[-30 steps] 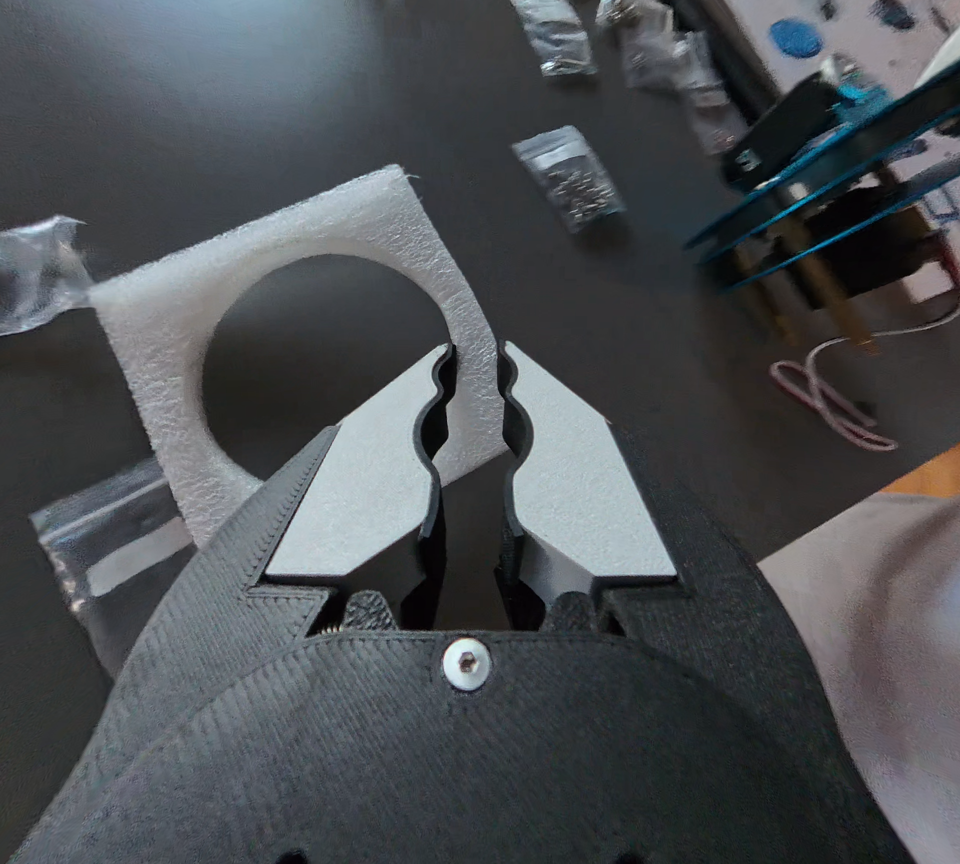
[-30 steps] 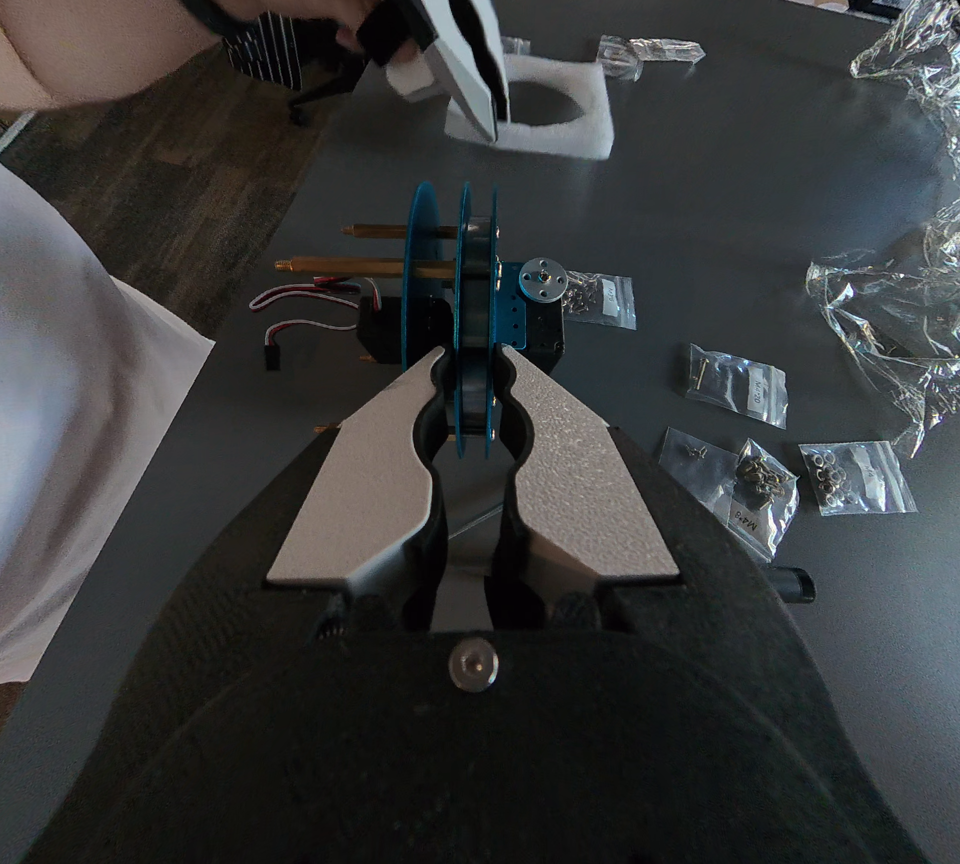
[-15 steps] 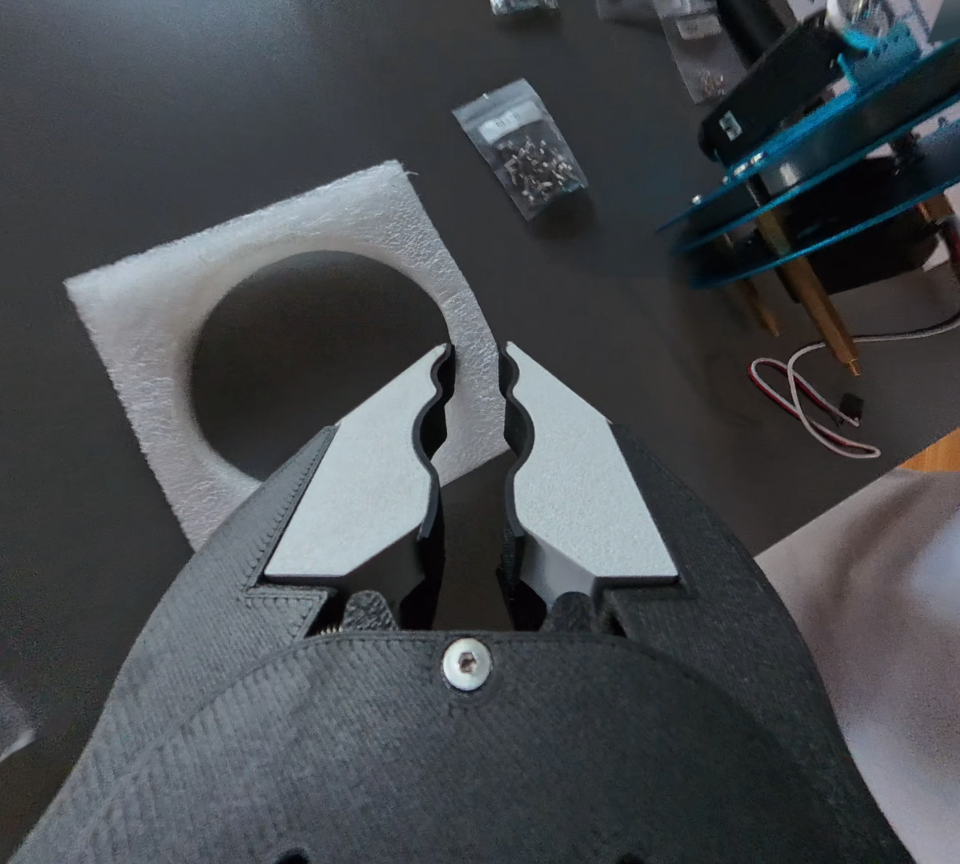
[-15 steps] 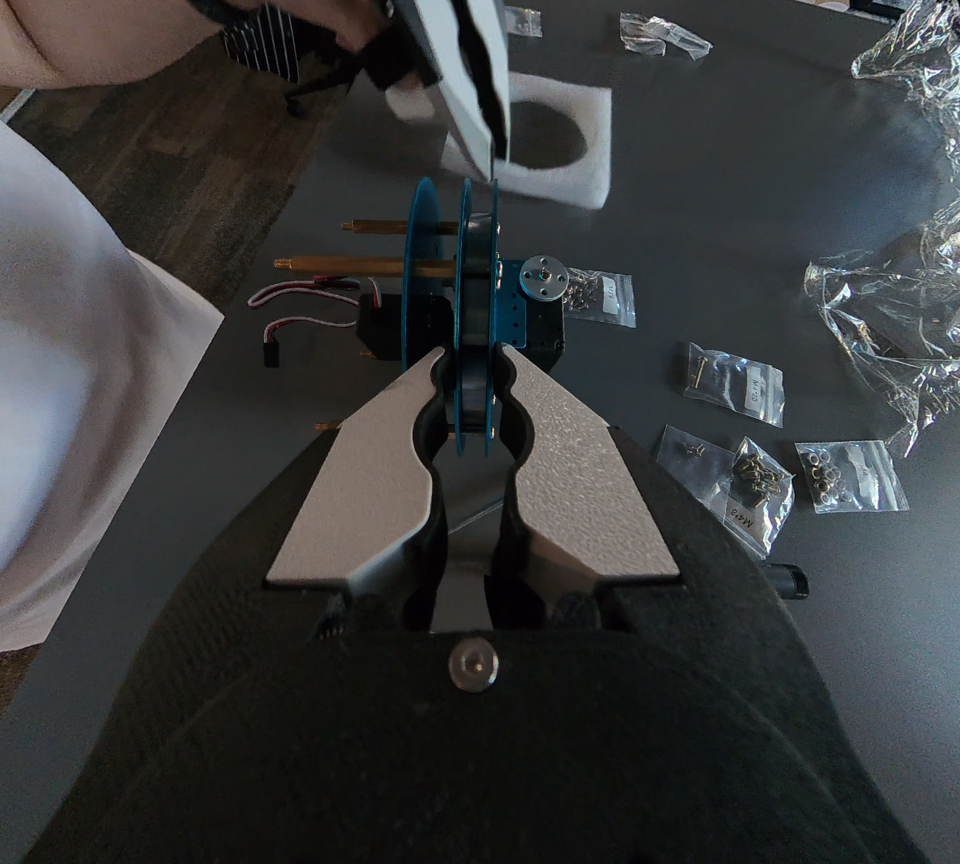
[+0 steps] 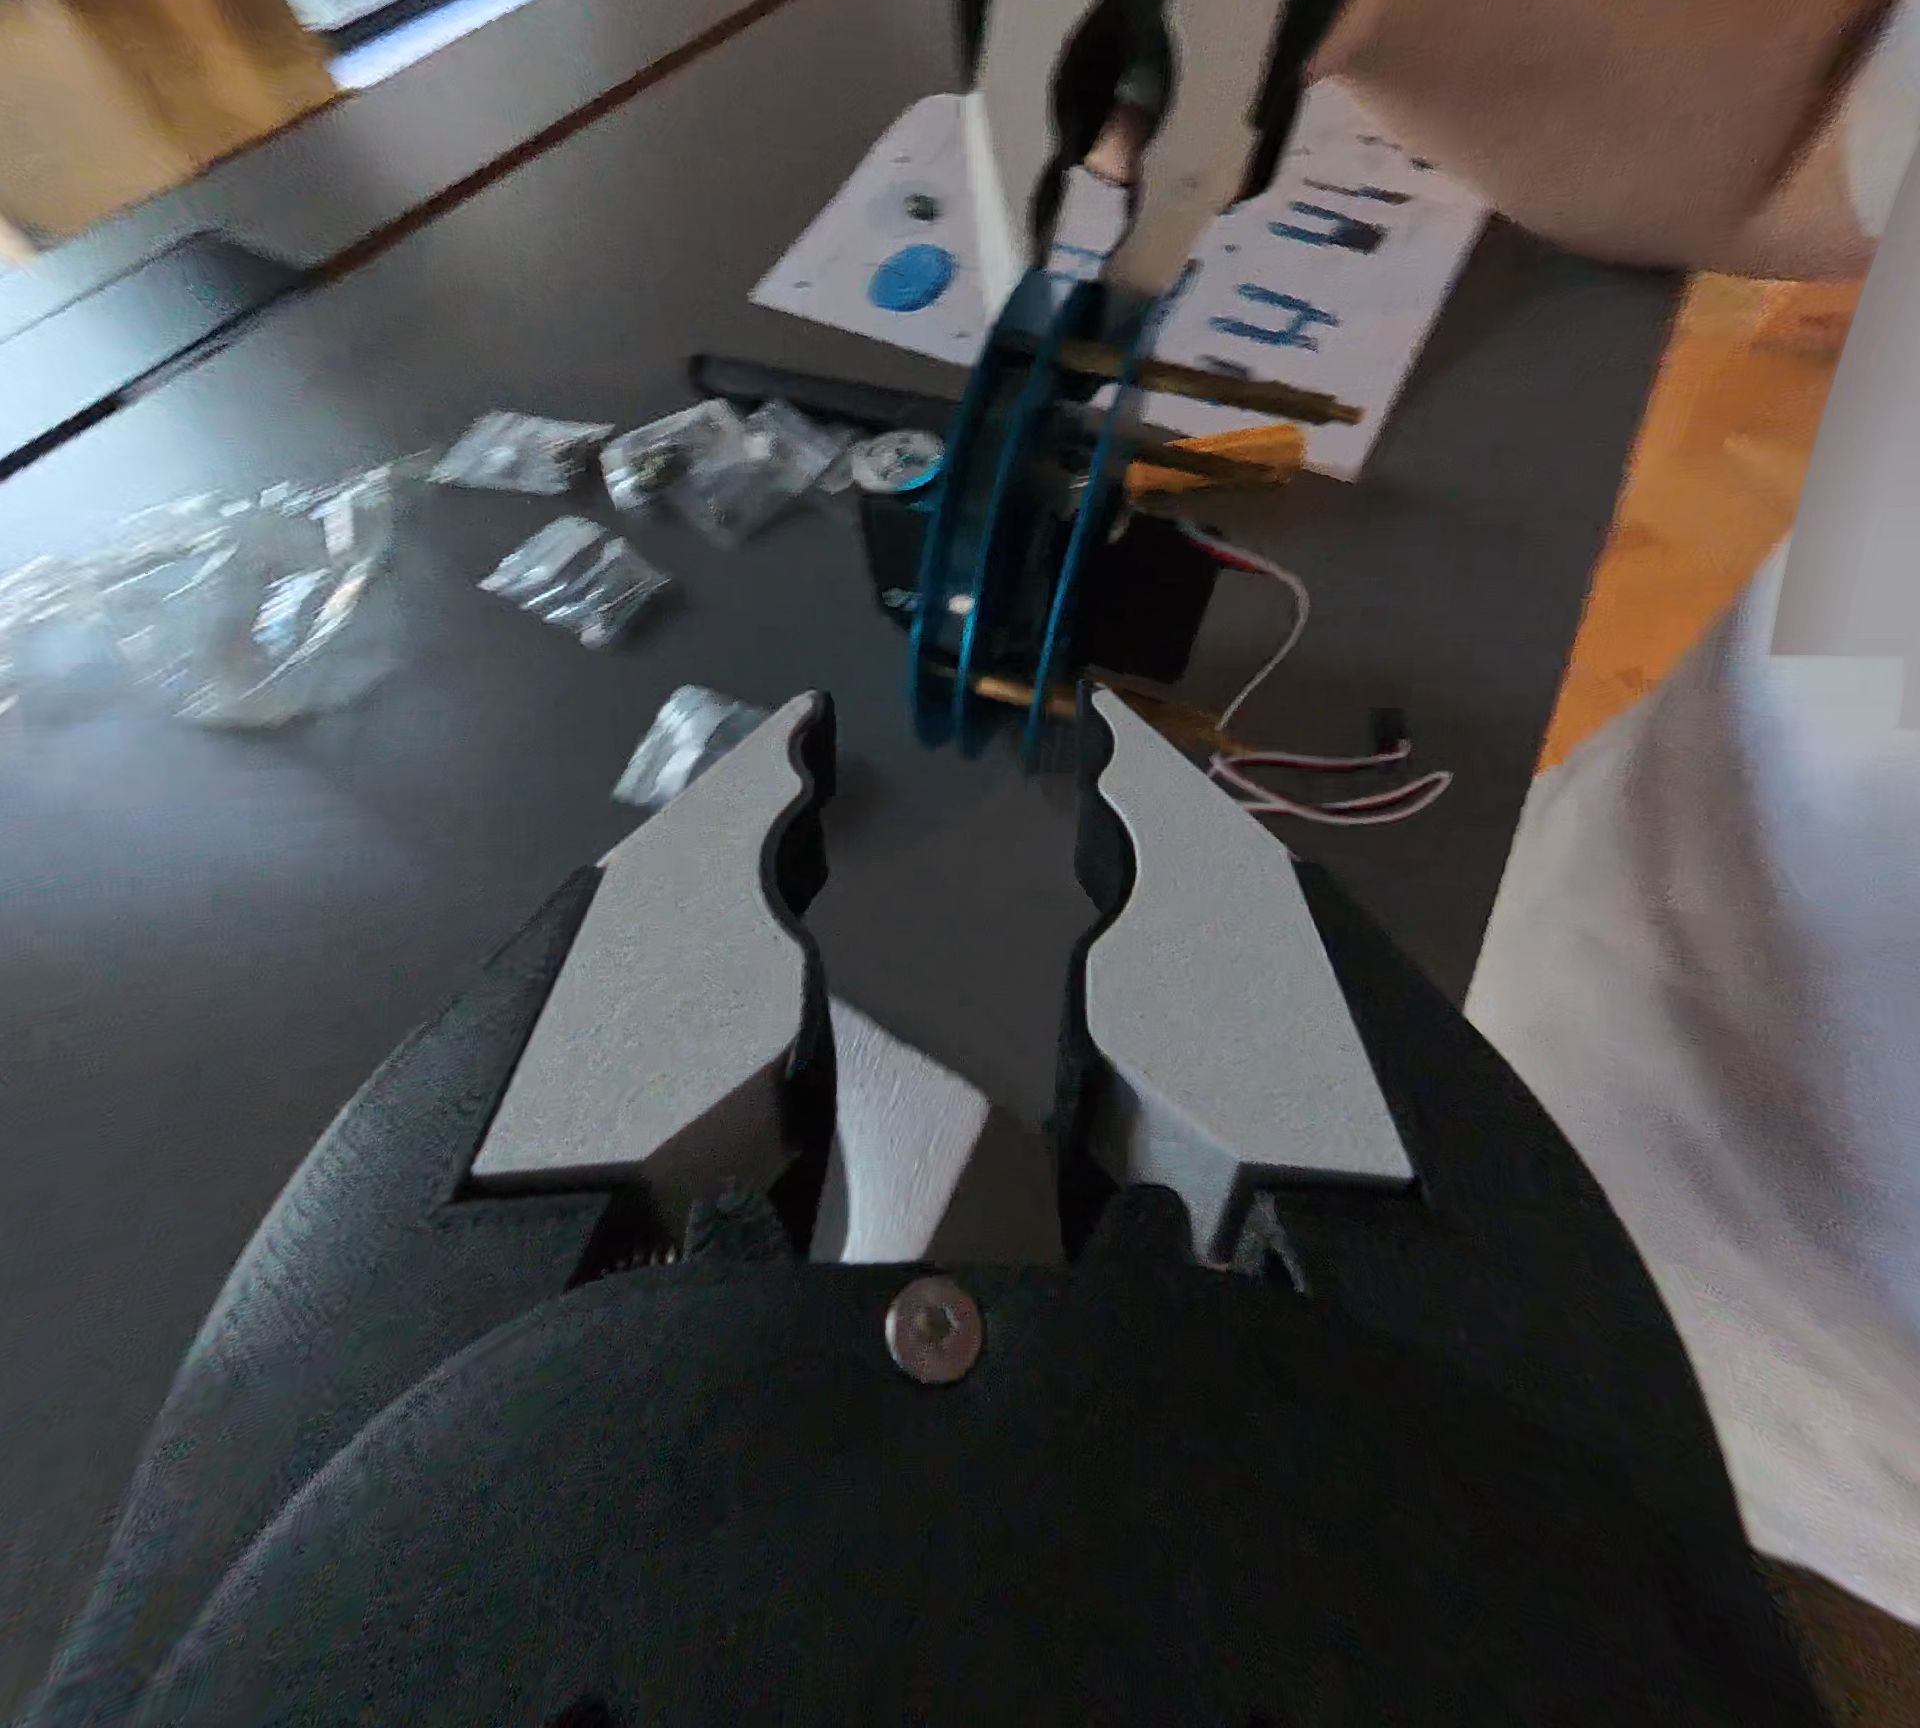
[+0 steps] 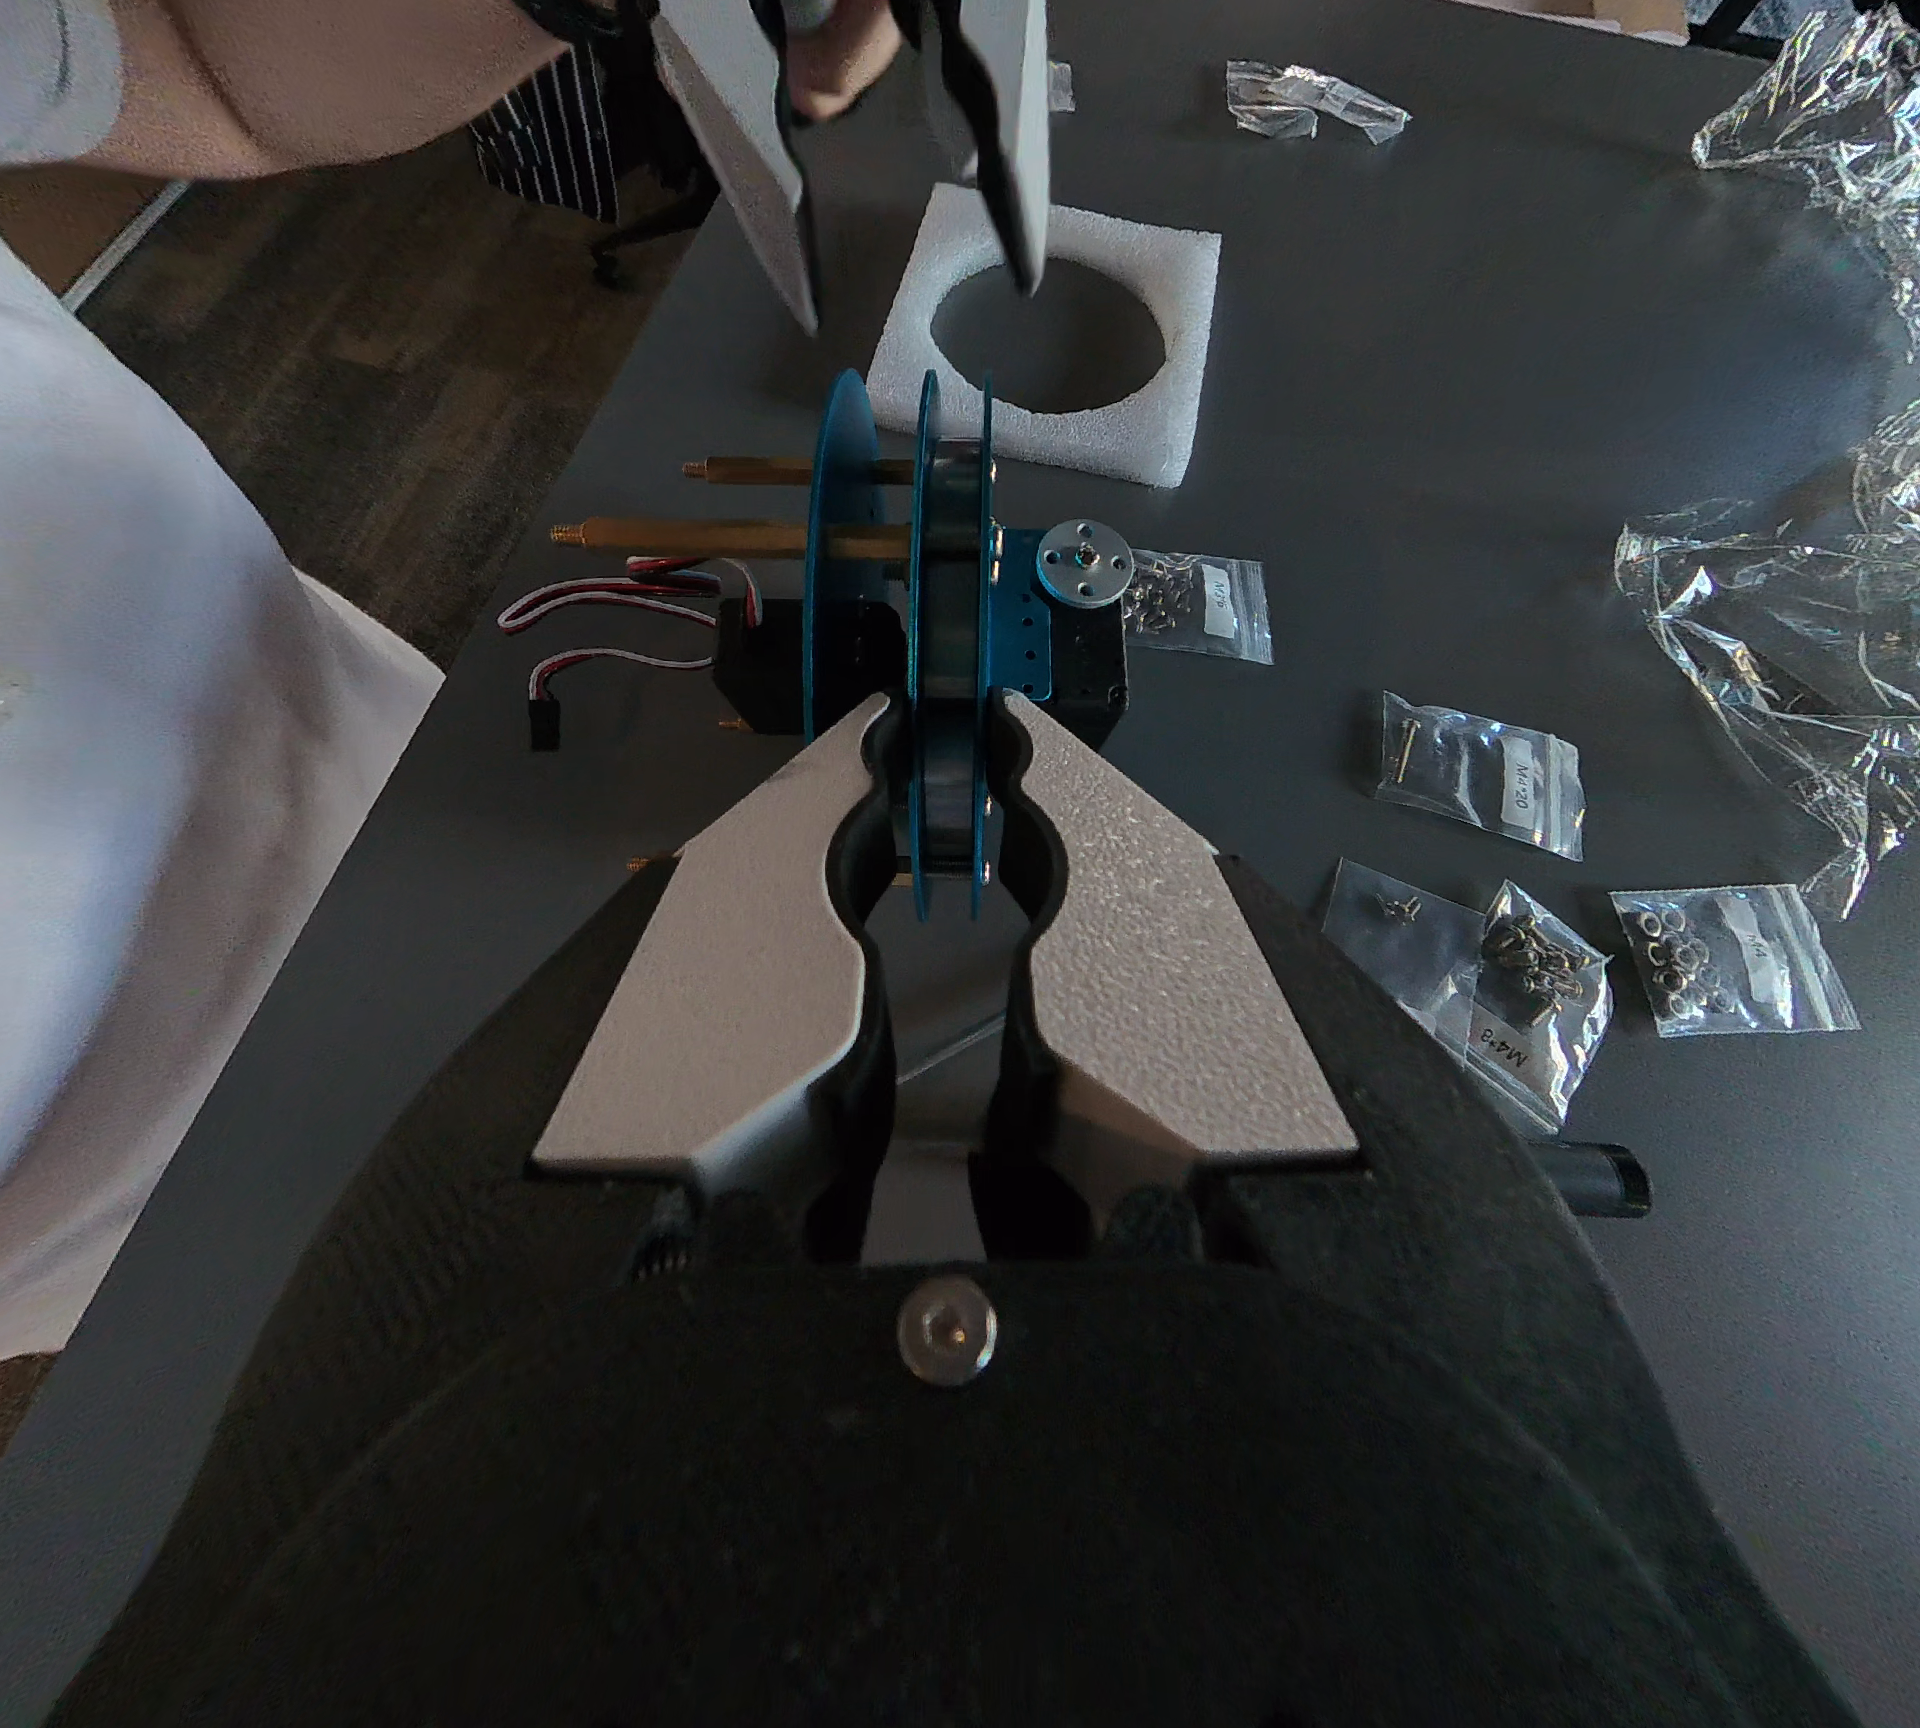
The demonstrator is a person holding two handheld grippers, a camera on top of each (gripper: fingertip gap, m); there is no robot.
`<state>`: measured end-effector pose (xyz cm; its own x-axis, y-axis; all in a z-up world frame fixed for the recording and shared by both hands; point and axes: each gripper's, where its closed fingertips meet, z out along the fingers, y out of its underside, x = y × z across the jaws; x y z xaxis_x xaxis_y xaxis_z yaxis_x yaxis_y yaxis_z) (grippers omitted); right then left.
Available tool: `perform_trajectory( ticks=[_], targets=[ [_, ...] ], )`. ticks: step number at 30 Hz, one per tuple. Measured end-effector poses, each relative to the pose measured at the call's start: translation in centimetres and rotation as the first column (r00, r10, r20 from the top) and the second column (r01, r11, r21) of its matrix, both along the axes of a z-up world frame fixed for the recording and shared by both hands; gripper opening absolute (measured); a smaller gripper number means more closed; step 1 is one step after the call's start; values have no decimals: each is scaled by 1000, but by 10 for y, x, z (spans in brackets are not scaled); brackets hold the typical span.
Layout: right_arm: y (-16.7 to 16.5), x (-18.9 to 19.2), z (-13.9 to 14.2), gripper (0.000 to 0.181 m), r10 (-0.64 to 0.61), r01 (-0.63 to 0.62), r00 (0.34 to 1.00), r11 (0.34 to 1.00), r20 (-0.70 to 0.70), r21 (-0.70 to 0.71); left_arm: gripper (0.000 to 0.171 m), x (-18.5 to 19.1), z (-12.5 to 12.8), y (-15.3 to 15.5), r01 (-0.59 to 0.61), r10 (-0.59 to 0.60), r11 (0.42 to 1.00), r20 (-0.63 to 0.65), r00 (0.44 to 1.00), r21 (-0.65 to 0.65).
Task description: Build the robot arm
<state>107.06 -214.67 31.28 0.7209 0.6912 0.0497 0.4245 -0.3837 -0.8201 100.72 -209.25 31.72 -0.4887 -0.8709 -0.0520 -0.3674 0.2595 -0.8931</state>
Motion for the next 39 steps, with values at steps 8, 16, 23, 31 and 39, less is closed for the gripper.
perform_trajectory(
  ticks=[8,16,23,31,39],
  targets=[
    [0,-3,1,12,3,-4,1000,999,18,33,32,23,-16,-28,201,-199,979,-55,978,32],
    [2,-4,2,12,-7,6,1000,1000,19,24,32,21,-16,-25,192,-191,980,-30,981,51],
    [9,-14,5,12,4,-6,999,999,42,39,31,10,-13,-19,161,-156,979,-46,987,123],
    [31,-28,29,12,-3,-2,995,999,102,53,31,-4,9,4,170,-170,972,-15,985,159],
    [105,-55,47,12,-69,62,993,995,97,76,31,-29,28,81,232,-235,957,-3,972,176]
  ],
)
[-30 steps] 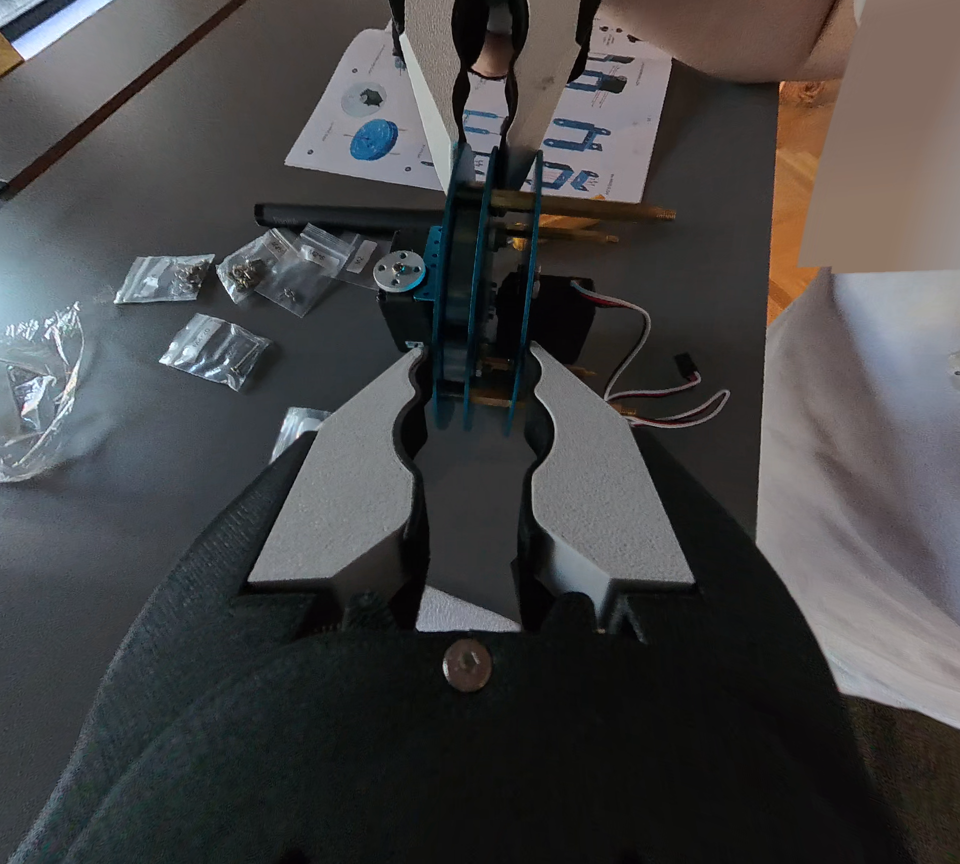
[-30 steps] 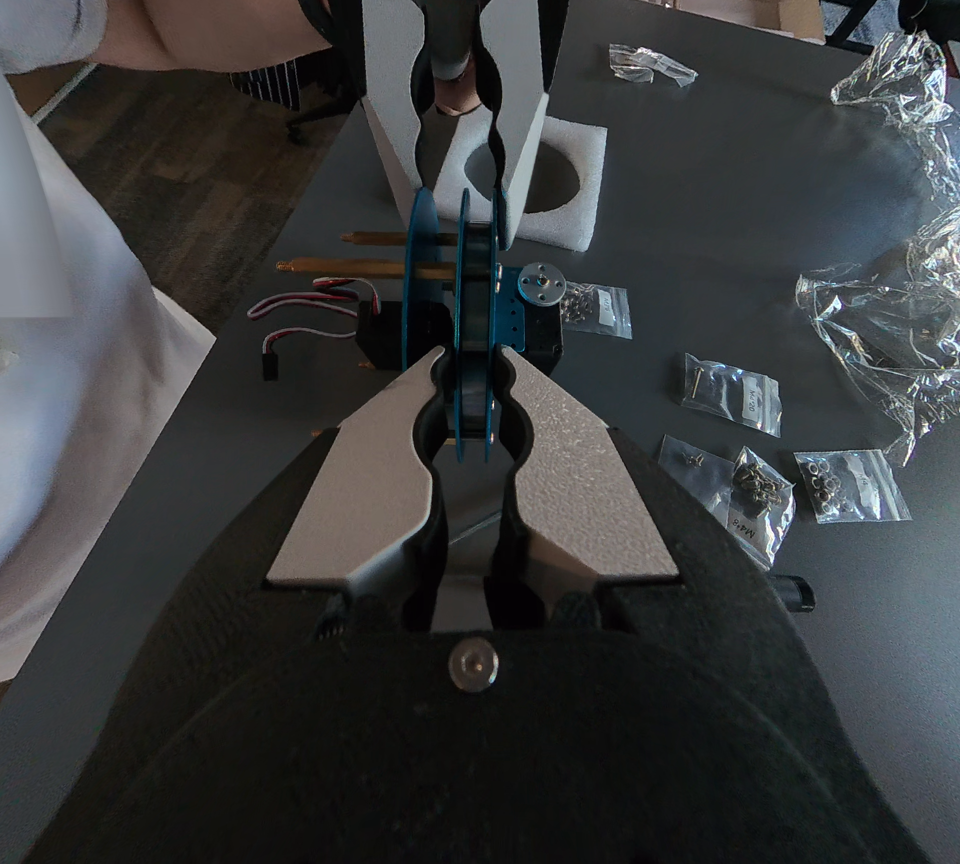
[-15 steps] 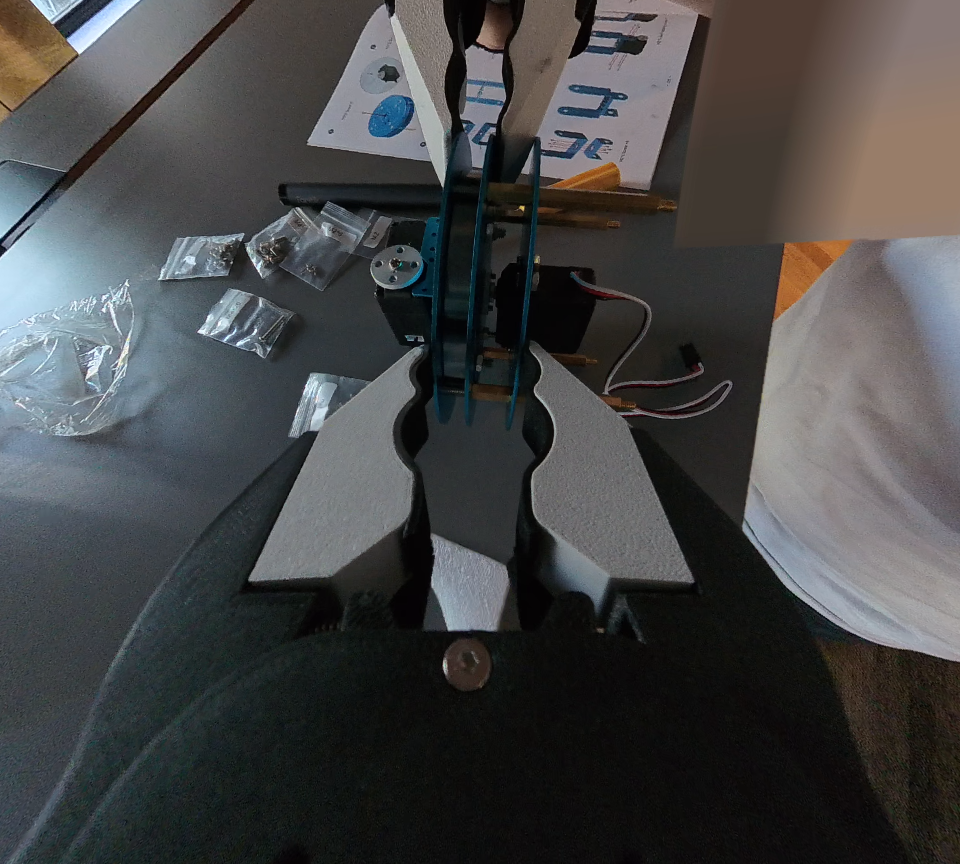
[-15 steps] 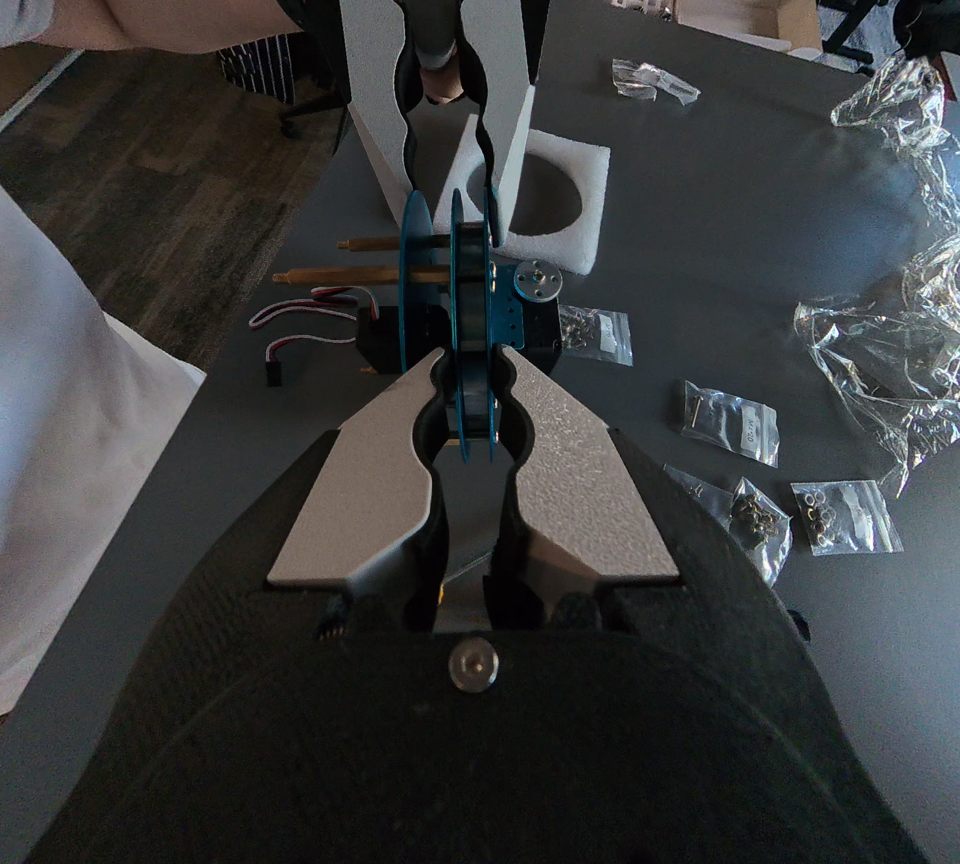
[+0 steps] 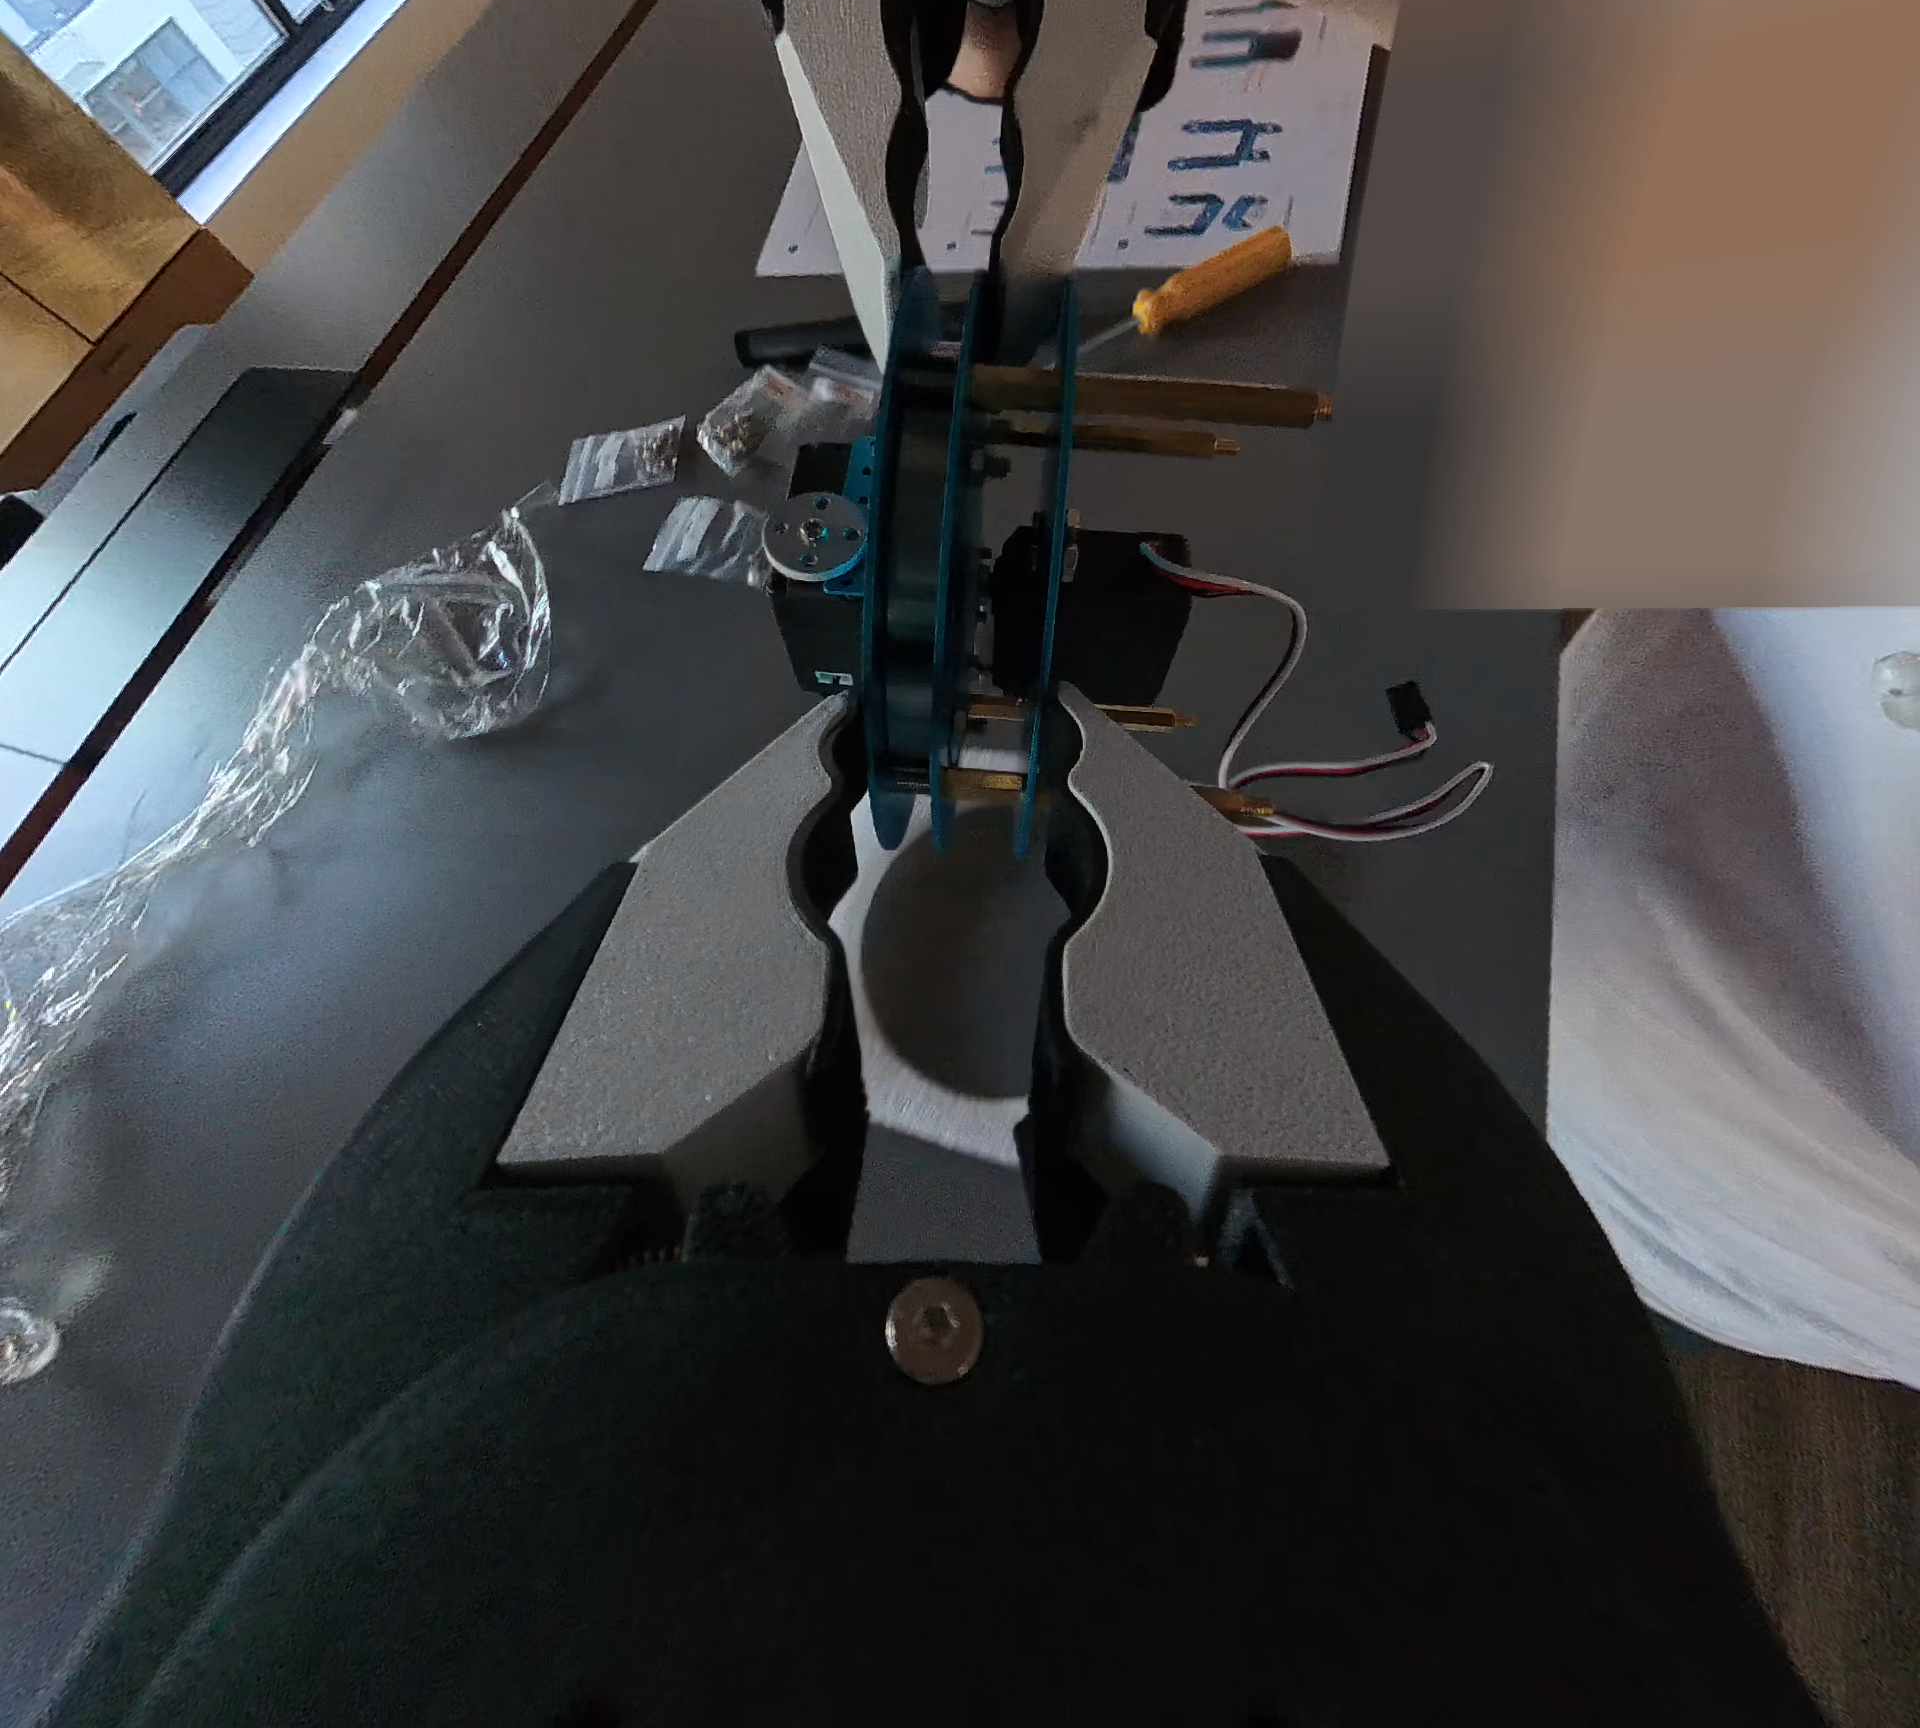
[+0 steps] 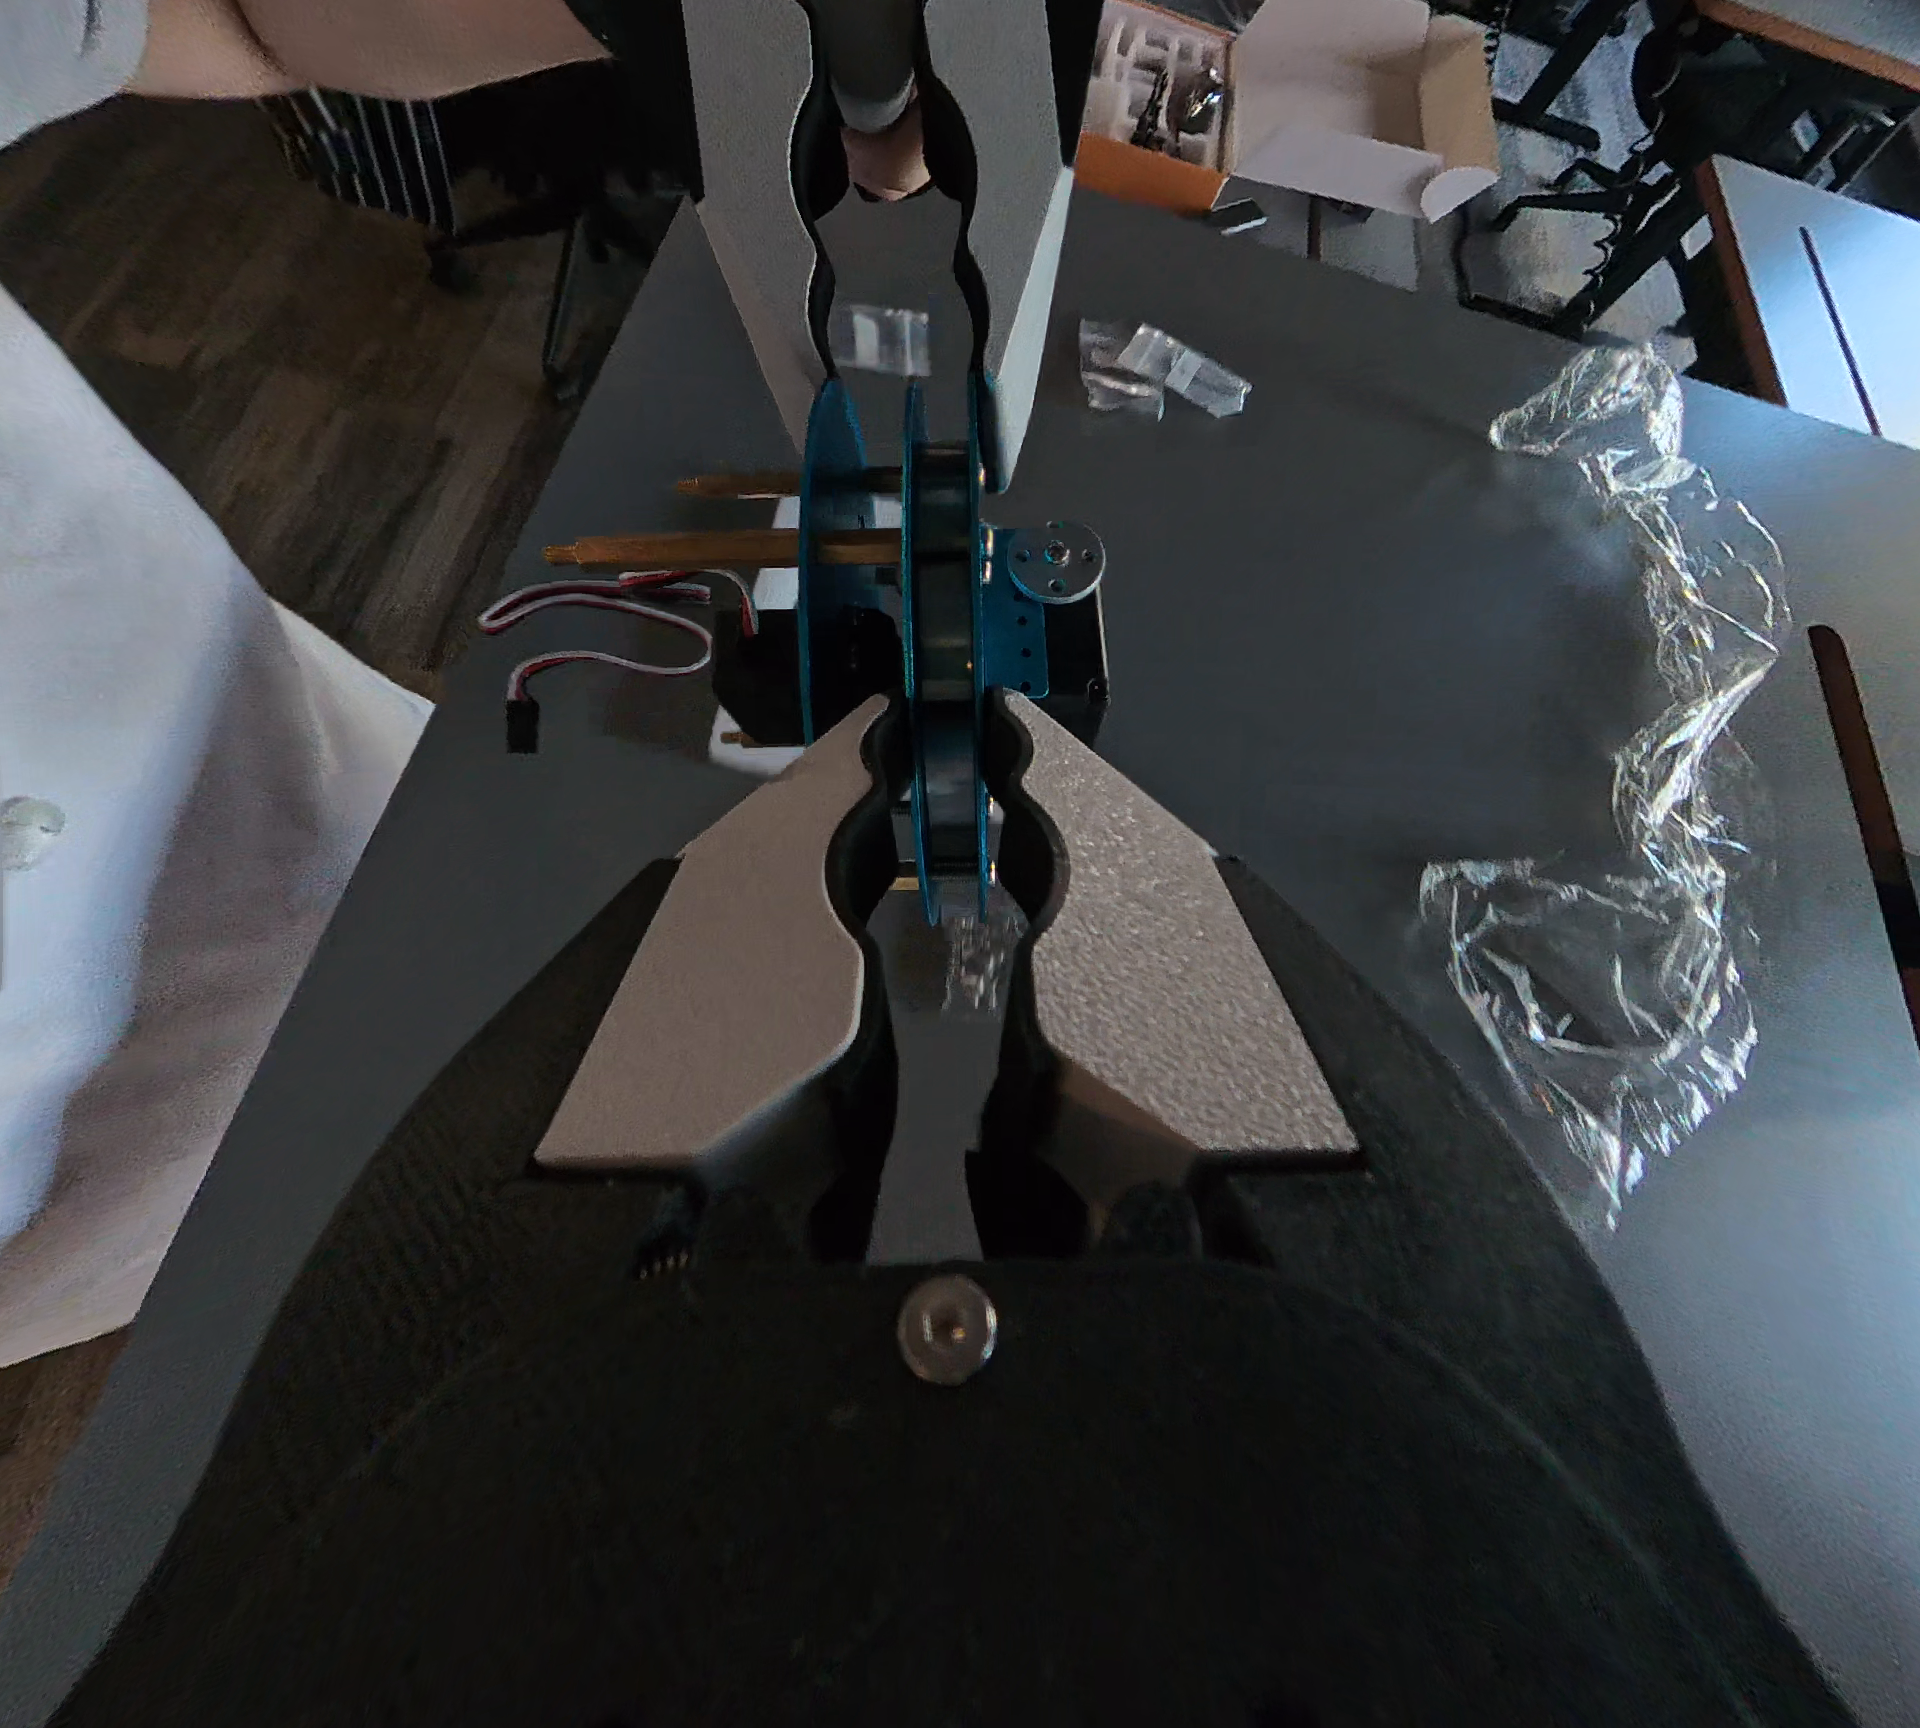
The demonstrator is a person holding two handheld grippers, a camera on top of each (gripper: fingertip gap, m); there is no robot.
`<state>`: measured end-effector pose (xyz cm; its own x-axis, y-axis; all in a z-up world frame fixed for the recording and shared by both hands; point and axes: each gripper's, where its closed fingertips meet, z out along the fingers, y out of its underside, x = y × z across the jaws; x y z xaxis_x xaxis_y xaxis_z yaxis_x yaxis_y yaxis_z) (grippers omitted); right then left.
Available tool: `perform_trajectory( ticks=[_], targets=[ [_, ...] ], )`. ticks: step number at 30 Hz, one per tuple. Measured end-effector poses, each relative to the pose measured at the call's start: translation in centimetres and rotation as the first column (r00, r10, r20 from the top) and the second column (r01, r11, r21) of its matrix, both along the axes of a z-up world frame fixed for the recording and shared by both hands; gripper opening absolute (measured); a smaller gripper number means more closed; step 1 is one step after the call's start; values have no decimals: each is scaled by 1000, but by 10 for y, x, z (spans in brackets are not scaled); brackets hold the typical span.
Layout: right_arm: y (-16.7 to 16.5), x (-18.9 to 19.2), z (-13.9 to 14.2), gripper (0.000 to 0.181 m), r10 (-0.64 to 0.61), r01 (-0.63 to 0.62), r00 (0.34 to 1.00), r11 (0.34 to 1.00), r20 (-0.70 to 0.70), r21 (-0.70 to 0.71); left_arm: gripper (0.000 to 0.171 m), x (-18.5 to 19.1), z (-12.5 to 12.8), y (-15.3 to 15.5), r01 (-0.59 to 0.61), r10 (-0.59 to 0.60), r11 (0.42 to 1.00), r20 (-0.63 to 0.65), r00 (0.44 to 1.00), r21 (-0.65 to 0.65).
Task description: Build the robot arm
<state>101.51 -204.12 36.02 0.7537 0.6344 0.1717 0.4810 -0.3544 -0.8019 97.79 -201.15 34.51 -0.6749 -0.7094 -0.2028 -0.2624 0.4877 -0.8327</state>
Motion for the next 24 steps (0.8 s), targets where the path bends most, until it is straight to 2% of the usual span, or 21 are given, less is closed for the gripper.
perform_trajectory(
  ticks=[4,8,15,20,24],
  targets=[
    [32,-13,-11,12,-48,48,999,999,-11,13,31,-12,-9,33,38,-38,999,-18,999,1],
    [45,-22,-25,11,-97,97,995,995,-37,5,31,-19,-23,47,86,-86,996,-30,996,-20],
    [51,-22,-44,12,-152,152,988,988,-35,-10,31,-17,-41,54,140,-140,990,-12,990,-30],
    [53,-22,-45,12,-152,154,985,988,-79,18,31,-16,-41,55,160,-157,983,36,987,-91],
    [52,-25,-43,12,-124,134,986,986,-109,94,31,-18,-40,53,176,-169,981,87,982,-84]
  ],
)
